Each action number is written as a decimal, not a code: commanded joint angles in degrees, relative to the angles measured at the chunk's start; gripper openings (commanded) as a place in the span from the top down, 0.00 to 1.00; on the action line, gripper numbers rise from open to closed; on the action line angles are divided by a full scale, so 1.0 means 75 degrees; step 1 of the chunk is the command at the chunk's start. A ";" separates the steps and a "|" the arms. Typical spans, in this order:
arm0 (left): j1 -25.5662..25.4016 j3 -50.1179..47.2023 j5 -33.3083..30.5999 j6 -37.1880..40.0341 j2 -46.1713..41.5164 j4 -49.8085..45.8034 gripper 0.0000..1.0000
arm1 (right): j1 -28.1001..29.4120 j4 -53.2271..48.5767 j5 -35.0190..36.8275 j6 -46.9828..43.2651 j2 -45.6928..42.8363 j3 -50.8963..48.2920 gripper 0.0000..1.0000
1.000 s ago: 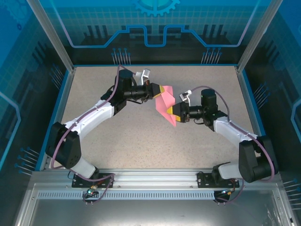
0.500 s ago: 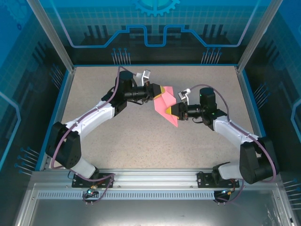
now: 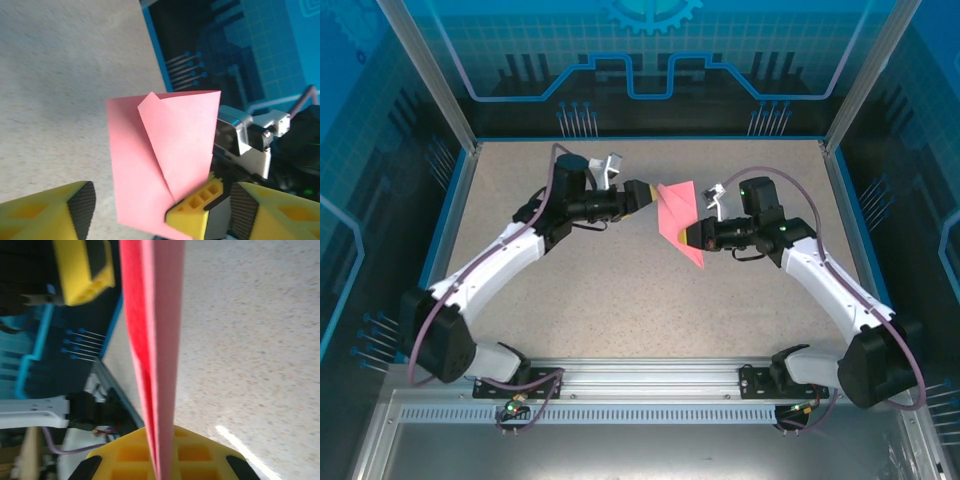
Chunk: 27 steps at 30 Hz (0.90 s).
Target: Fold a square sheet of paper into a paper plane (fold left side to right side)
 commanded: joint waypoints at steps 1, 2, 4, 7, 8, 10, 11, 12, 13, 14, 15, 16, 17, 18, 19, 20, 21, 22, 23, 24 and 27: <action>0.0051 0.0013 -0.1353 0.1179 -0.0769 -0.1681 0.21 | 0.0787 -0.2287 0.3003 -0.1121 0.0184 0.0749 0.99; 0.0061 -0.0024 -0.1644 0.1300 -0.0999 -0.1902 0.20 | 0.1139 -0.2739 0.4069 -0.1218 0.0409 0.1086 0.99; 0.0066 -0.0113 -0.2230 0.1465 -0.1387 -0.2247 0.17 | 0.1774 -0.3607 0.5949 -0.1237 0.1038 0.1761 0.99; 0.0060 -0.0282 -0.3014 0.1596 -0.1973 -0.2591 0.14 | 0.2612 -0.4769 0.8319 -0.1033 0.2247 0.2621 0.99; 0.0076 -0.0344 -0.3239 0.1632 -0.2160 -0.2682 0.13 | 0.2854 -0.5099 0.8867 -0.0936 0.2644 0.2884 0.99; 0.0083 -0.0482 -0.3567 0.1648 -0.2472 -0.2801 0.11 | 0.3215 -0.5547 0.9652 -0.0768 0.3445 0.3260 0.99; 0.0098 -0.0553 -0.3696 0.1638 -0.2615 -0.2851 0.10 | 0.3402 -0.5735 0.9996 -0.0689 0.3829 0.3450 1.00; 0.0112 -0.0605 -0.3790 0.1648 -0.2716 -0.2898 0.09 | 0.3540 -0.5894 1.0262 -0.0625 0.4163 0.3590 1.00; 0.0124 -0.0670 -0.3893 0.1622 -0.2830 -0.2947 0.09 | 0.3695 -0.6035 1.0563 -0.0551 0.4533 0.3729 1.00; 0.0118 -0.0731 -0.3974 0.1614 -0.2921 -0.2974 0.09 | 0.3821 -0.6222 1.0828 -0.0439 0.4902 0.3861 0.99; 0.0131 -0.0788 -0.4023 0.1601 -0.2999 -0.2986 0.08 | 0.3931 -0.6385 1.1126 -0.0319 0.5195 0.3951 0.98; 0.0140 -0.0862 -0.4051 0.1601 -0.3072 -0.2986 0.08 | 0.4063 -0.6550 1.1448 -0.0186 0.5531 0.4020 0.98; 0.0147 -0.0905 -0.4049 0.1601 -0.3131 -0.2967 0.07 | 0.4158 -0.6684 1.1669 -0.0068 0.5845 0.4085 0.98; 0.0151 -0.0957 -0.4045 0.1597 -0.3168 -0.2946 0.07 | 0.4209 -0.6740 1.1744 0.0015 0.6087 0.4124 0.98; 0.0152 -0.0984 -0.4041 0.1590 -0.3193 -0.2946 0.07 | 0.4283 -0.6734 1.1747 0.0029 0.6324 0.4137 0.98; 0.0154 -0.1014 -0.4033 0.1589 -0.3210 -0.2943 0.07 | 0.4370 -0.6667 1.1682 0.0031 0.6491 0.4138 0.98; 0.0154 -0.1014 -0.4032 0.1589 -0.3210 -0.2949 0.06 | 0.4431 -0.6611 1.1633 0.0030 0.6627 0.4127 0.98; 0.0162 -0.1027 -0.4035 0.1579 -0.3210 -0.2961 0.06 | 0.4544 -0.6516 1.1514 -0.0012 0.6771 0.4138 0.96; 0.0167 -0.1031 -0.4010 0.1572 -0.3199 -0.2957 0.06 | 0.4617 -0.6445 1.1383 -0.0074 0.6877 0.4162 0.93; 0.0172 -0.1043 -0.3996 0.1567 -0.3198 -0.2957 0.06 | 0.4689 -0.6359 1.1198 -0.0137 0.6942 0.4175 0.91; 0.0169 -0.1142 -0.3855 0.1391 -0.3166 -0.2906 0.06 | 0.4795 -0.5643 0.9831 -0.0762 0.6839 0.4036 0.76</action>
